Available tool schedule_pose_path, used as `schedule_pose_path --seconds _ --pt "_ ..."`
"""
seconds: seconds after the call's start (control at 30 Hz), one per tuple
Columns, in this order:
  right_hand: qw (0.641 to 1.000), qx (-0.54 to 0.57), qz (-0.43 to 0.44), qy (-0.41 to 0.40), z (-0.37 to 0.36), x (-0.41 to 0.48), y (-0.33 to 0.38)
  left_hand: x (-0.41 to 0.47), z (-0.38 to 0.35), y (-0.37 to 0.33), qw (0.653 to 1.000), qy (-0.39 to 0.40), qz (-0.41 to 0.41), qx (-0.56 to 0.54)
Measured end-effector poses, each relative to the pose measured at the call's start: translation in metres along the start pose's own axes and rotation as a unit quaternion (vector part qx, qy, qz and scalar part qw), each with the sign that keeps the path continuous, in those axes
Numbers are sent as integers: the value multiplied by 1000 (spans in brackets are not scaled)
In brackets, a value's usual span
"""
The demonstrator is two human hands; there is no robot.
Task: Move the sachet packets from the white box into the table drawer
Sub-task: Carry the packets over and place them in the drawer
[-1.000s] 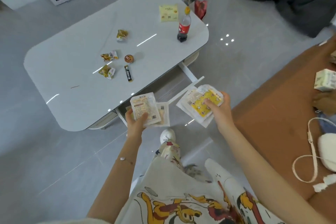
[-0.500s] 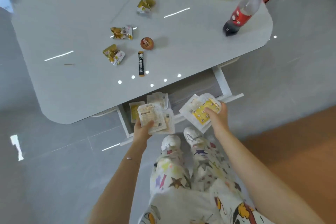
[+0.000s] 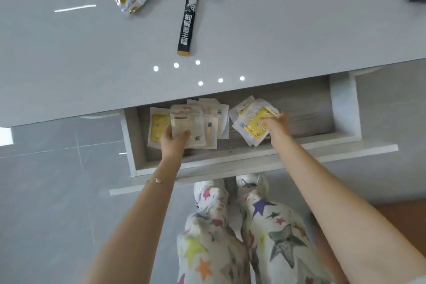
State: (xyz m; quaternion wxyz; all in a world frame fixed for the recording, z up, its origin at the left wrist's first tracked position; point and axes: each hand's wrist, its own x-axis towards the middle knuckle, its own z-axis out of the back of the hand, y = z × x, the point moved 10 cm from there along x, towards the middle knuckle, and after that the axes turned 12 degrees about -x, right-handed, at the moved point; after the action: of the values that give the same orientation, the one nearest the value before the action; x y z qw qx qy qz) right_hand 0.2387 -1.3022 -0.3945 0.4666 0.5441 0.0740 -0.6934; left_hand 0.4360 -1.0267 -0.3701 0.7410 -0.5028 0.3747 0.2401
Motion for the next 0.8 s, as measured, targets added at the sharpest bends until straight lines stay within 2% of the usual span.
schedule_pose_path --seconds 0.07,0.17,0.3,0.43,0.57,0.7,0.8 --pt "999 -28 21 -12 4 -4 5 -8 0 -7 999 -11 -23 44" --pt "992 -95 75 -26 12 -30 26 -30 2 -28 982 -9 -80 171" --pt "954 -224 191 -53 32 -102 78 -87 8 -72 962 9 -141 232" --pt "857 -389 332 -61 55 -200 143 -172 15 -142 918 3 -243 314" --pt "739 -518 425 -72 79 -298 201 -260 27 -213 867 -8 -336 368" --pt "641 -601 472 -72 93 -383 240 -335 54 -263 838 -37 -368 401" --pt "591 -634 495 -63 93 -438 262 -379 89 -281 843 -63 -354 399"
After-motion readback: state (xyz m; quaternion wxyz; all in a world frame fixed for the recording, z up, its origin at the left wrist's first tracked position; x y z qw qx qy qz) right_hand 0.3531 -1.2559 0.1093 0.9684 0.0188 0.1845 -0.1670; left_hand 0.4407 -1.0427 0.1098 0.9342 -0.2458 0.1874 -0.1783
